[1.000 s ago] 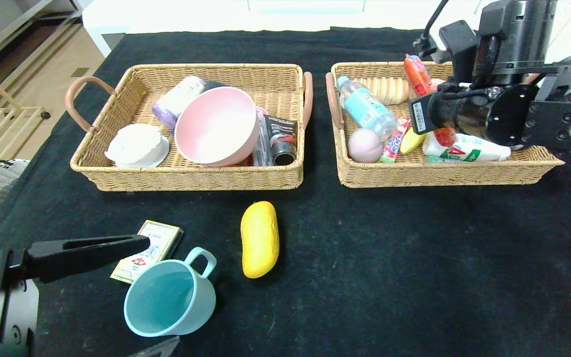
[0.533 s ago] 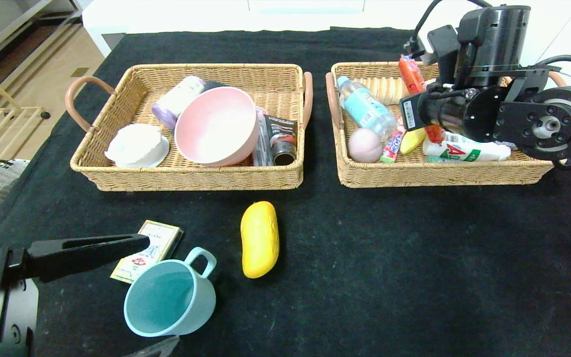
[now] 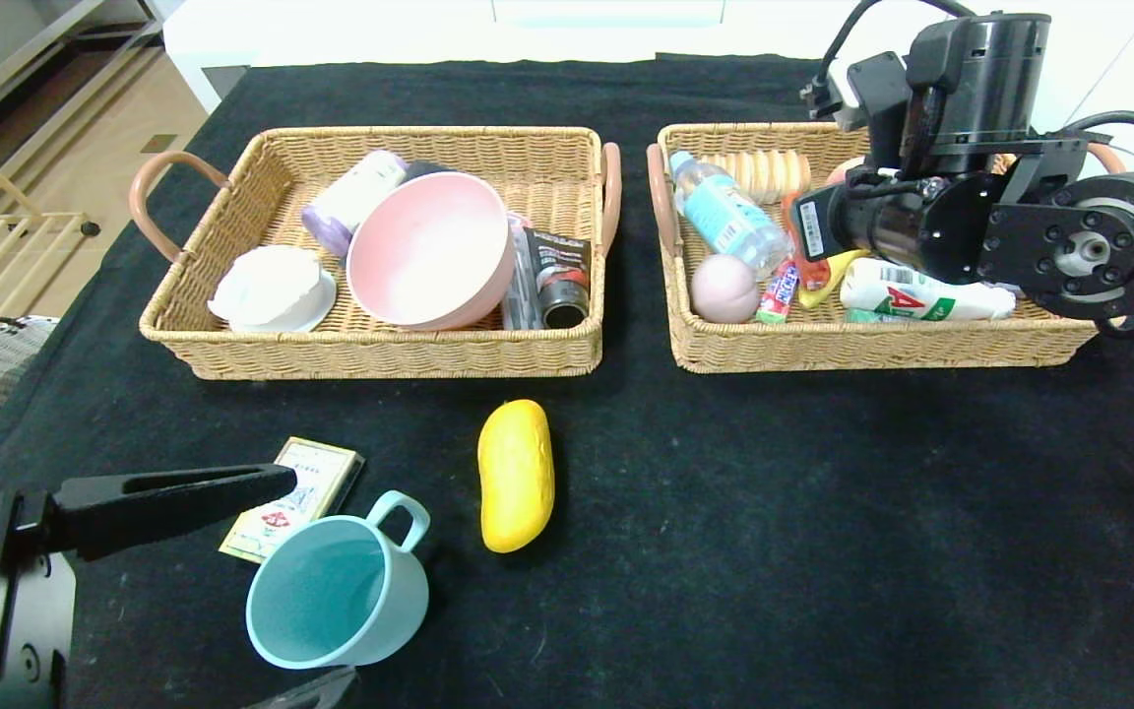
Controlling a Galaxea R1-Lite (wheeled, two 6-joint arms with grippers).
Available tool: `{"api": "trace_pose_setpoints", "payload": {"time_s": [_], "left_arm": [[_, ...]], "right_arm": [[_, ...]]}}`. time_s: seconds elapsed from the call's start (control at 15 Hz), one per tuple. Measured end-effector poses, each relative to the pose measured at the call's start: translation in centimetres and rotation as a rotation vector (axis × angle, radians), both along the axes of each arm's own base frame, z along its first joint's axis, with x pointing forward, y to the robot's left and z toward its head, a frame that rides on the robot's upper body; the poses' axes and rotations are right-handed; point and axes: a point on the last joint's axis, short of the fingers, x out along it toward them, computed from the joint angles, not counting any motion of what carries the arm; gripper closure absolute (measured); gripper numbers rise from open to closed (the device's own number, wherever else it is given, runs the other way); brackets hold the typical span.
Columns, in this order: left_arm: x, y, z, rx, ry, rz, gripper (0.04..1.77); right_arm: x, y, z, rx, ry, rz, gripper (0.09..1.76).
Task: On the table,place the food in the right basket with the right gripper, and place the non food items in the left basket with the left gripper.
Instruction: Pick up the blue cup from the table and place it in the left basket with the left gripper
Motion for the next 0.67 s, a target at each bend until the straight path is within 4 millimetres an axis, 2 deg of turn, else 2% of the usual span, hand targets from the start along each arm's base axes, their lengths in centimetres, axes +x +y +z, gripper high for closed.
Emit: {"api": "trace_pose_setpoints", "payload": {"time_s": [0.33, 0.67], "left_arm": [[0.0, 0.0, 0.0, 0.001, 0.001, 0.001, 0.09], [0.1, -0.1, -0.2, 0.006, 0.008, 0.001, 0.09]], "right_arm": [[-0.8, 0.2, 0.2, -0.002, 0.007, 0.022, 0.4], [-3.5, 1.1, 0.3, -0.002, 0.027, 0.114, 0.28]]}}
